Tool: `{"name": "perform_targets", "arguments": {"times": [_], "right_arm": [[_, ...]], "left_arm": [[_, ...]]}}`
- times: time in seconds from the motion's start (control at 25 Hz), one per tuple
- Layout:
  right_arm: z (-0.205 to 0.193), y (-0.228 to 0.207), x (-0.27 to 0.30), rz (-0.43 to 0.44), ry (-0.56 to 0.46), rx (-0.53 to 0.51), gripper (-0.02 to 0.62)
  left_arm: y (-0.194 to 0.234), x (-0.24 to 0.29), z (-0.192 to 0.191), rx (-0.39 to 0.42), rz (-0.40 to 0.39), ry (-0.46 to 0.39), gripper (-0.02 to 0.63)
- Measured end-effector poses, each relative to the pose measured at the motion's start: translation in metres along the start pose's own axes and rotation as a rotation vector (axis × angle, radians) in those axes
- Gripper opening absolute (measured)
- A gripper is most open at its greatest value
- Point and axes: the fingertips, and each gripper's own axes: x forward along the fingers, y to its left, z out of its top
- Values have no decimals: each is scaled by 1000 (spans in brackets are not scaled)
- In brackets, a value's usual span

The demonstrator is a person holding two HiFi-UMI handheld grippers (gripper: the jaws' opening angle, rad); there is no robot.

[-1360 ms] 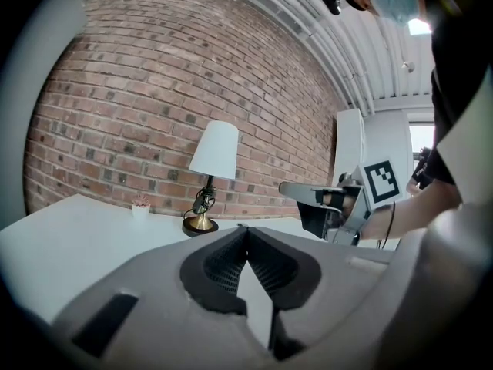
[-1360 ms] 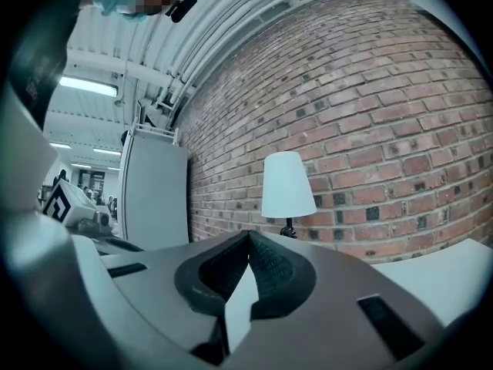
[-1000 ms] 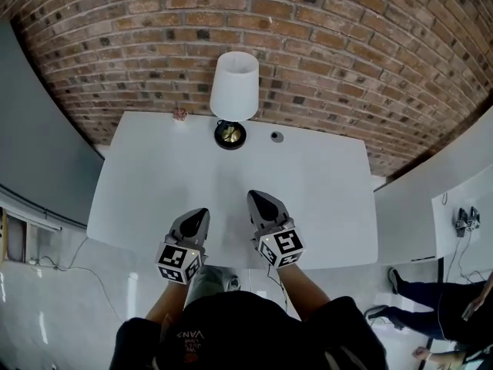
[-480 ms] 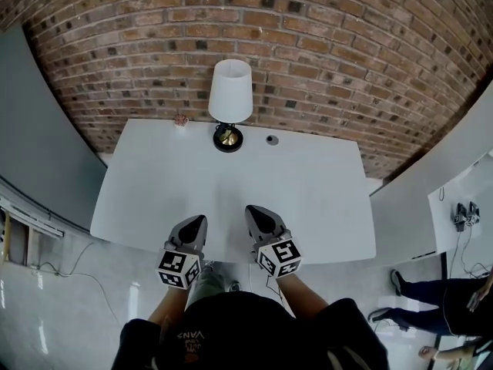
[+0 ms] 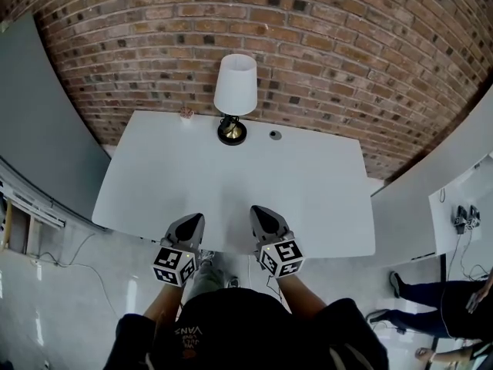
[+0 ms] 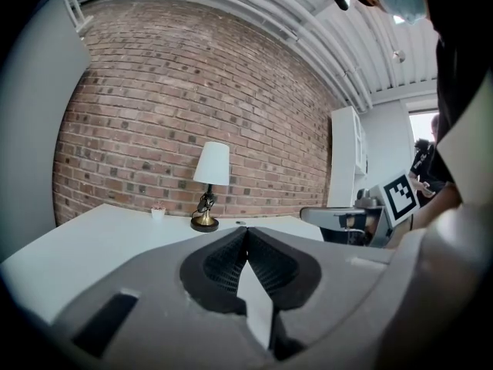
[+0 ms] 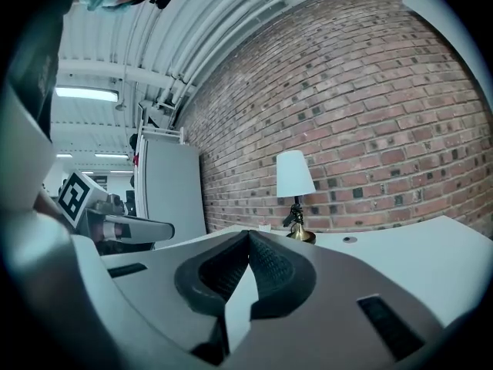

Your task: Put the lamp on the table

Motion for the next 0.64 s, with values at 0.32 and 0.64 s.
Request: {"name": "perform_targets", "arguments": {"times": [0.32, 0.64], "right_arm": [[-5, 1, -6, -10, 14, -3, 0], [-3, -3, 2, -10, 16, -14, 0]], "left_arm": [[4, -8, -3, -10, 30, 0, 8], [7, -3, -6, -16, 24, 4, 8]]}}
